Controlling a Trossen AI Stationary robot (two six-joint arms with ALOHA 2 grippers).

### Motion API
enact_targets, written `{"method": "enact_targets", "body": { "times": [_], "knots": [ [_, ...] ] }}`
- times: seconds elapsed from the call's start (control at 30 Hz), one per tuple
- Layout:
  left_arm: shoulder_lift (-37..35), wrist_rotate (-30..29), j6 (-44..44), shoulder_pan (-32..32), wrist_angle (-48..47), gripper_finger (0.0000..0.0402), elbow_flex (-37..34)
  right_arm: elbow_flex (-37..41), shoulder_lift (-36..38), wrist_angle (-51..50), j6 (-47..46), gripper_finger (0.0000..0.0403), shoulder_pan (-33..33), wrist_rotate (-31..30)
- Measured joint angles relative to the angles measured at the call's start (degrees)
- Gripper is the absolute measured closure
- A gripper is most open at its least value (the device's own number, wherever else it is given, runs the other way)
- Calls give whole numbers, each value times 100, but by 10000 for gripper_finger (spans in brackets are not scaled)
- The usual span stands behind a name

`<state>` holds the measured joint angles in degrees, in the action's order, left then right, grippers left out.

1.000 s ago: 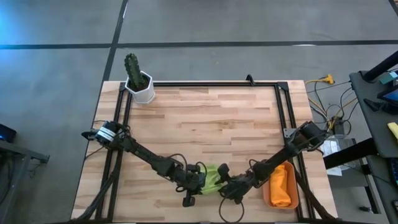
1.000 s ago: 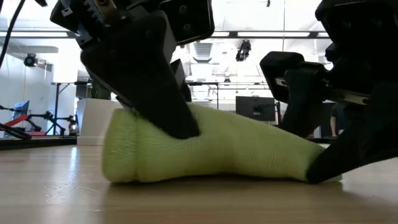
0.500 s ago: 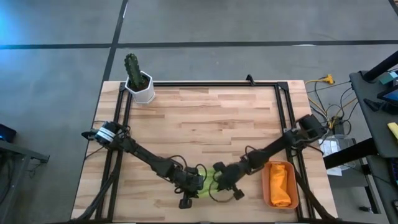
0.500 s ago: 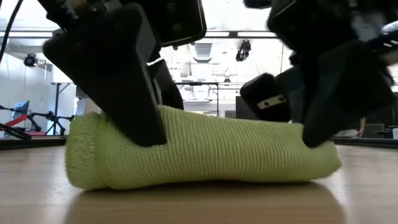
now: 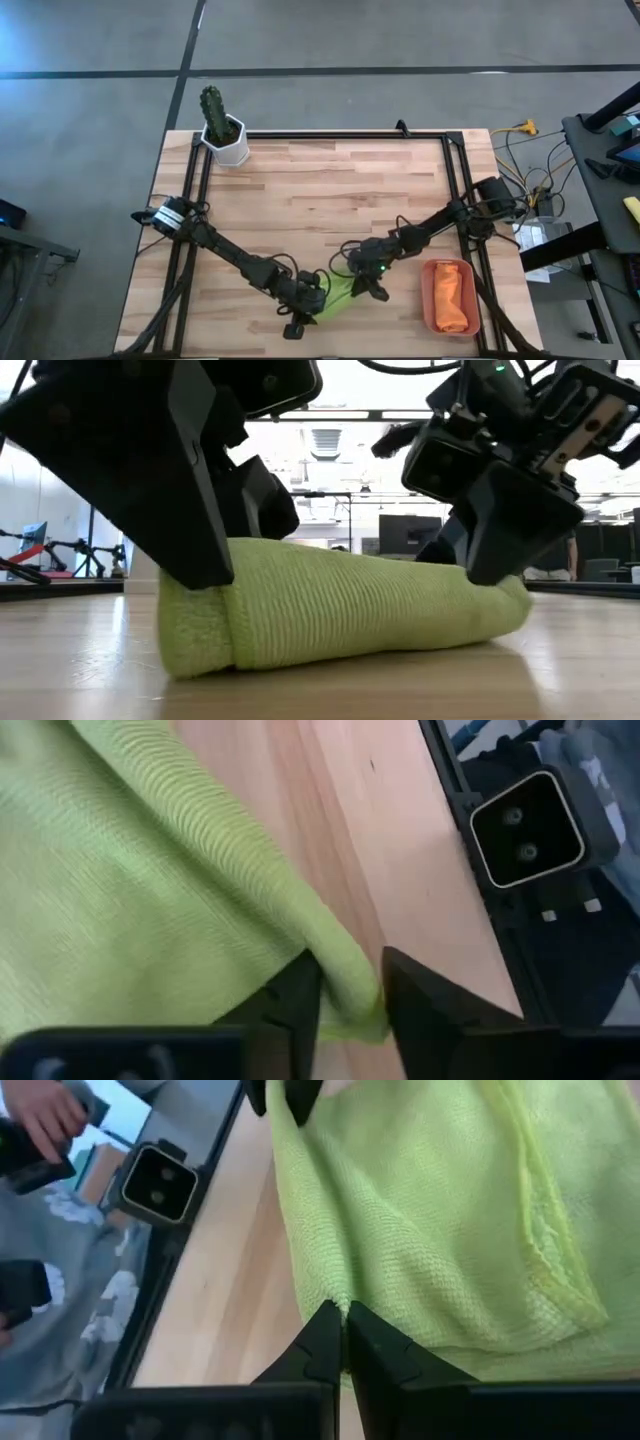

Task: Roll microfiber towels into tight, uniform cylinder then place into a basket
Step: Roll the green microfiber cloth

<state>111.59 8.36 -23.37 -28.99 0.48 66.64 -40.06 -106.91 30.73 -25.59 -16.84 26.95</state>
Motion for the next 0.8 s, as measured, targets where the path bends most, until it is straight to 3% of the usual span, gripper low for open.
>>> {"method": "enact_targets", "body": {
  "times": [0.13, 0.27, 0.57, 0.7, 0.8],
  "knots": [
    [-55, -139, 87, 33, -176, 266, -5, 143, 0, 269, -240, 394, -4, -140],
    [-356, -551, 610, 9, -547, 244, -3, 165, 0, 372, -485, 394, 0, -151],
    [-639, -2675, 3214, -751, 256, 242, -3, 247, 15, 552, -1594, 394, 192, -257],
    [-312, -4067, 3428, -1029, 123, 242, -9, 340, 13, 873, -2165, 394, 275, -302],
    [-80, -4570, 3423, -1089, 138, 242, -12, 390, 9, 1148, -2515, 394, 320, -322]
  ]
}}
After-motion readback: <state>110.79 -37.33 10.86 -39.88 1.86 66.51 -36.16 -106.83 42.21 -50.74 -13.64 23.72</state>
